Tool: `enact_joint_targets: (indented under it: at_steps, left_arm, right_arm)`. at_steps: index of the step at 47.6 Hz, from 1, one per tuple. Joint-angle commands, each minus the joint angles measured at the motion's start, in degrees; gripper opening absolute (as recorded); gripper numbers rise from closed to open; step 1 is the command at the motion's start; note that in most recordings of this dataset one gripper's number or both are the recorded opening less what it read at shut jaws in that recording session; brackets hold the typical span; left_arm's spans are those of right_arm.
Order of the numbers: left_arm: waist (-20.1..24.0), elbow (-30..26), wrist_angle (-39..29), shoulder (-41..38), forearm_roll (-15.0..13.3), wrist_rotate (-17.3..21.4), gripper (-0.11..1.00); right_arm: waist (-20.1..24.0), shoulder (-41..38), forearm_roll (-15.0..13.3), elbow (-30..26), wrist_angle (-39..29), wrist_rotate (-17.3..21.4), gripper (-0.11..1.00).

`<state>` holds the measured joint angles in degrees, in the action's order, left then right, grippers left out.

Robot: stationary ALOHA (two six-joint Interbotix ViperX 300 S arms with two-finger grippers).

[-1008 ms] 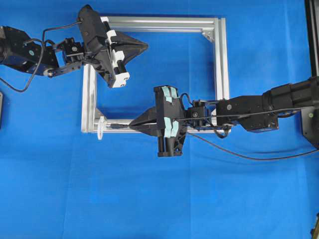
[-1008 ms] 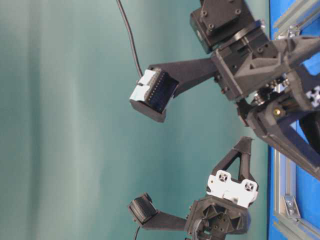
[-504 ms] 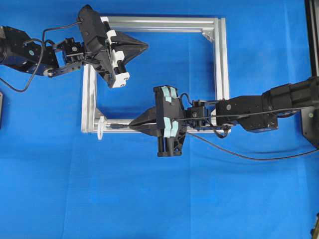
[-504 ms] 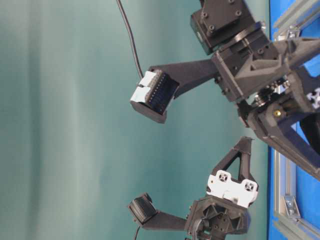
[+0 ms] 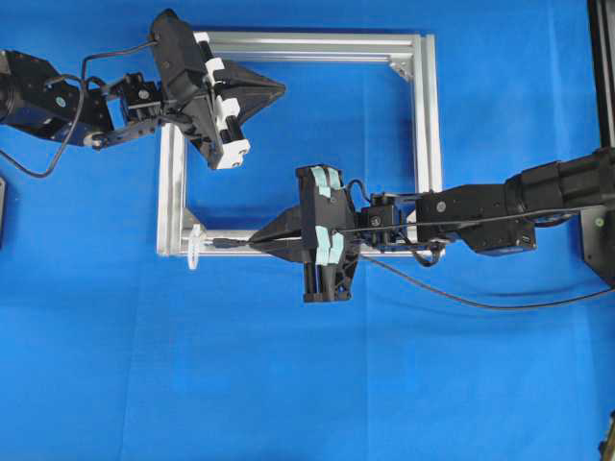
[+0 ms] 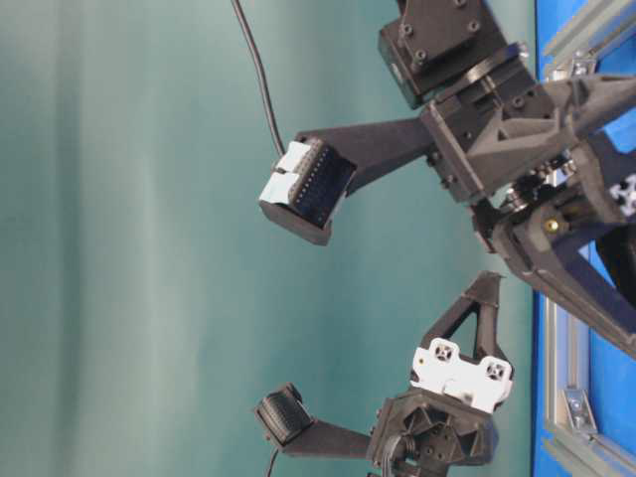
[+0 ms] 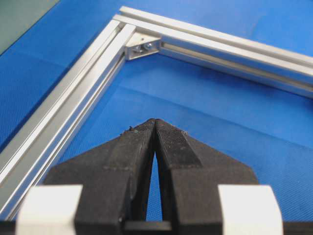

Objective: Insert the wire through the string loop located on the left side.

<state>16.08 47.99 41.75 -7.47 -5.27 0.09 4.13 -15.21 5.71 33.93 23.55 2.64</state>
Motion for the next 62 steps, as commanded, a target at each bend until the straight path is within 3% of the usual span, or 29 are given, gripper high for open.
enact_joint_targets:
  at_steps: [1,48,62]
  left_arm:
    - [0.1,-0.7,0.4,1.7,0.2,-0.1,0.0]
    - [0.0,-0.7,0.3,1.8,0.1,-0.2,0.0]
    - [-0.2,-0.4,0.3,1.8,0.1,-0.3,0.0]
  right_arm:
    - [0.0,1.0,0.2,-0.9,0.3,0.1,-0.04]
    - [0.2,1.0,0.2,-0.9,0.3,0.1,-0.04]
    - [0.4,-0.7,0.2,-3.5,0.3,0.1,-0.04]
